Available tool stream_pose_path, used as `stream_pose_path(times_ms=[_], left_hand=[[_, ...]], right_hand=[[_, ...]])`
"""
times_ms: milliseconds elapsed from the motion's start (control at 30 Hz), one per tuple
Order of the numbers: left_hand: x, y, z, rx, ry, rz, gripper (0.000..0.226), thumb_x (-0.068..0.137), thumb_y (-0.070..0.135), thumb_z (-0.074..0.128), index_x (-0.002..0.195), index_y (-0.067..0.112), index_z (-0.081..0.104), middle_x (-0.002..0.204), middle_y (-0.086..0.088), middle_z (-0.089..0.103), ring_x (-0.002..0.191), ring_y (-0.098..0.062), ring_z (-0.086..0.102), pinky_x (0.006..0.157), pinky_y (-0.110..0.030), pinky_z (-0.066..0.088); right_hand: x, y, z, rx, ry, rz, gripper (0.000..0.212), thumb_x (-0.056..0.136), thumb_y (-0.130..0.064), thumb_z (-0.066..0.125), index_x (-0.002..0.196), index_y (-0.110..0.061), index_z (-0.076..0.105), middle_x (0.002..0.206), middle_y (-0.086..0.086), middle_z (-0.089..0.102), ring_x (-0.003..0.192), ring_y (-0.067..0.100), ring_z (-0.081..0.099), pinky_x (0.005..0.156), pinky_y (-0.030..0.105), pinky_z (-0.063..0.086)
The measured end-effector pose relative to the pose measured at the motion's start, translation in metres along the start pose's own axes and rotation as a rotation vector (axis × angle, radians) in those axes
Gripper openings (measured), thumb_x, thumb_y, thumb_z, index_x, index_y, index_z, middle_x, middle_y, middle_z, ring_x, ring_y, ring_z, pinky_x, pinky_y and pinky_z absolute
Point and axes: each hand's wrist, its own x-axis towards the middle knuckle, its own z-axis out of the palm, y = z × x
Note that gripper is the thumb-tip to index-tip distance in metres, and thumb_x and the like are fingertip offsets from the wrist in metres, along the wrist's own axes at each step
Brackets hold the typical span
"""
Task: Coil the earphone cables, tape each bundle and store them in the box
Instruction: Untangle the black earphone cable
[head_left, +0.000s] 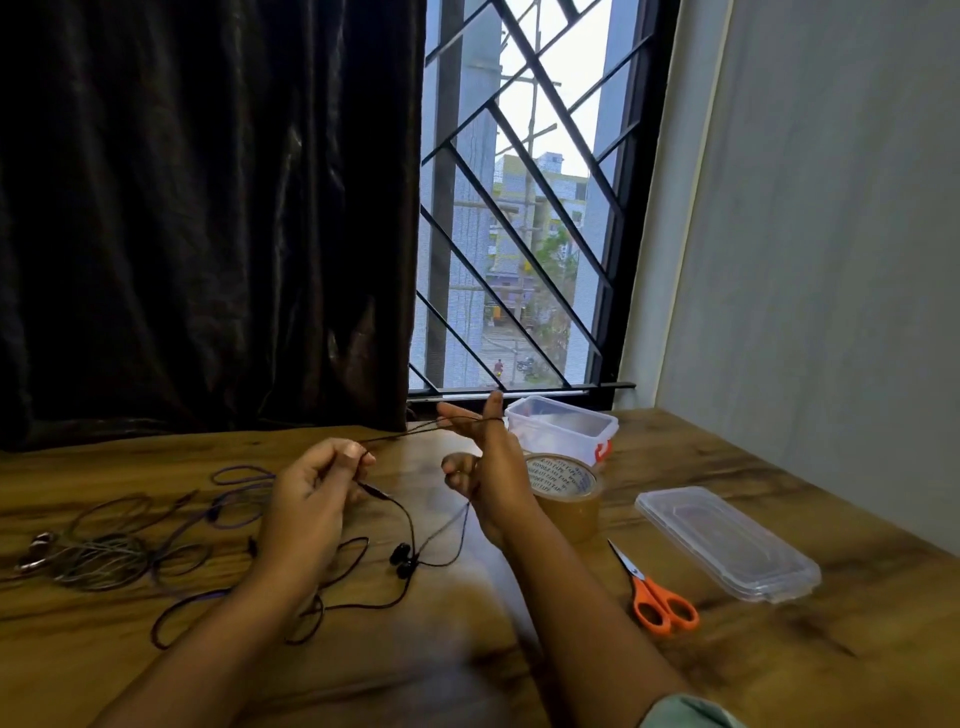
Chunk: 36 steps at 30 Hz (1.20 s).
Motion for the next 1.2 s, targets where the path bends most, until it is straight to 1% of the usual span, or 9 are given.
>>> stream_pose_path(times_ms=[133, 300, 400, 567, 733, 833, 933, 1033, 1200], left_hand=[[0.001, 0.001, 0.001, -0.065, 0.054, -0.012, 0.022, 0.098, 0.013, 0.042, 0.090, 0.013, 0.062, 0.087, -0.003, 0.066, 0.075, -0.011, 0.065, 0.058, -0.011, 0.053], [0.006, 0.001, -0.011, 0.049, 0.222, 0.126, 0.025, 0.100, 0.019, 0.041, 0.084, 0.027, 0.058, 0.077, 0.003, 0.060, 0.075, -0.010, 0.060, 0.065, -0.024, 0.050], [0.010, 0.008, -0.014, -0.026, 0.326, 0.120, 0.027, 0.102, 0.018, 0.034, 0.082, 0.023, 0.052, 0.071, 0.002, 0.046, 0.056, 0.000, 0.055, 0.050, -0.015, 0.047], [0.015, 0.008, -0.021, -0.154, 0.316, 0.062, 0.029, 0.103, 0.021, 0.032, 0.081, 0.027, 0.049, 0.070, 0.002, 0.042, 0.051, -0.009, 0.040, 0.036, -0.012, 0.033], [0.012, 0.012, -0.021, -0.149, 0.225, 0.117, 0.025, 0.100, 0.019, 0.038, 0.084, 0.030, 0.054, 0.072, 0.005, 0.046, 0.049, -0.001, 0.040, 0.040, -0.010, 0.032], [0.007, 0.010, -0.017, -0.112, 0.120, 0.136, 0.026, 0.100, 0.019, 0.040, 0.081, 0.020, 0.058, 0.071, 0.000, 0.046, 0.048, 0.001, 0.043, 0.042, -0.008, 0.034], [0.003, 0.008, -0.012, -0.068, 0.005, 0.132, 0.026, 0.098, 0.016, 0.043, 0.079, 0.013, 0.061, 0.065, 0.003, 0.054, 0.052, 0.002, 0.049, 0.046, -0.008, 0.037], [0.004, 0.007, -0.008, 0.006, -0.109, 0.154, 0.020, 0.094, 0.009, 0.049, 0.082, 0.011, 0.065, 0.067, 0.012, 0.064, 0.061, 0.004, 0.057, 0.052, -0.008, 0.042], [0.003, 0.007, -0.010, 0.021, -0.181, 0.185, 0.016, 0.089, -0.003, 0.055, 0.089, 0.008, 0.067, 0.080, 0.003, 0.071, 0.076, -0.001, 0.066, 0.063, -0.009, 0.048]], right_hand=[[-0.003, -0.003, 0.001, 0.181, -0.037, 0.025, 0.057, 0.095, -0.055, 0.031, 0.099, -0.011, 0.068, 0.073, 0.000, 0.067, 0.052, 0.010, 0.058, 0.048, 0.019, 0.046], [0.003, -0.010, -0.005, 0.264, 0.153, -0.010, 0.023, 0.096, -0.027, 0.053, 0.084, -0.008, 0.059, 0.057, -0.001, 0.049, 0.043, 0.008, 0.049, 0.037, 0.015, 0.039], [0.004, -0.006, -0.005, 0.278, 0.168, 0.009, 0.018, 0.097, -0.019, 0.054, 0.082, -0.008, 0.057, 0.051, -0.002, 0.052, 0.046, 0.010, 0.057, 0.040, 0.016, 0.045], [0.008, 0.001, -0.009, 0.330, 0.143, 0.046, 0.010, 0.095, -0.005, 0.054, 0.104, -0.002, 0.058, 0.087, 0.010, 0.063, 0.088, 0.023, 0.067, 0.066, 0.032, 0.061], [0.007, 0.010, -0.011, 0.027, 0.061, 0.043, 0.024, 0.091, 0.005, 0.053, 0.109, -0.010, 0.060, 0.095, 0.006, 0.061, 0.084, 0.015, 0.062, 0.070, 0.026, 0.057], [0.008, 0.013, -0.013, -0.524, 0.089, -0.070, 0.034, 0.085, 0.007, 0.052, 0.106, -0.017, 0.063, 0.096, 0.000, 0.062, 0.088, 0.014, 0.059, 0.065, 0.013, 0.046], [0.006, 0.018, -0.009, -0.927, -0.057, -0.227, 0.050, 0.078, 0.003, 0.058, 0.119, -0.027, 0.059, 0.125, -0.004, 0.054, 0.102, 0.013, 0.054, 0.077, 0.012, 0.043], [0.004, 0.021, 0.003, -0.847, -0.305, -0.349, 0.065, 0.073, -0.001, 0.068, 0.129, -0.032, 0.052, 0.131, 0.000, 0.052, 0.119, 0.016, 0.049, 0.096, 0.025, 0.044], [-0.004, 0.027, 0.012, -0.642, -0.440, -0.187, 0.040, 0.087, -0.010, 0.065, 0.125, -0.015, 0.056, 0.088, -0.001, 0.065, 0.071, 0.010, 0.061, 0.065, 0.023, 0.052]])
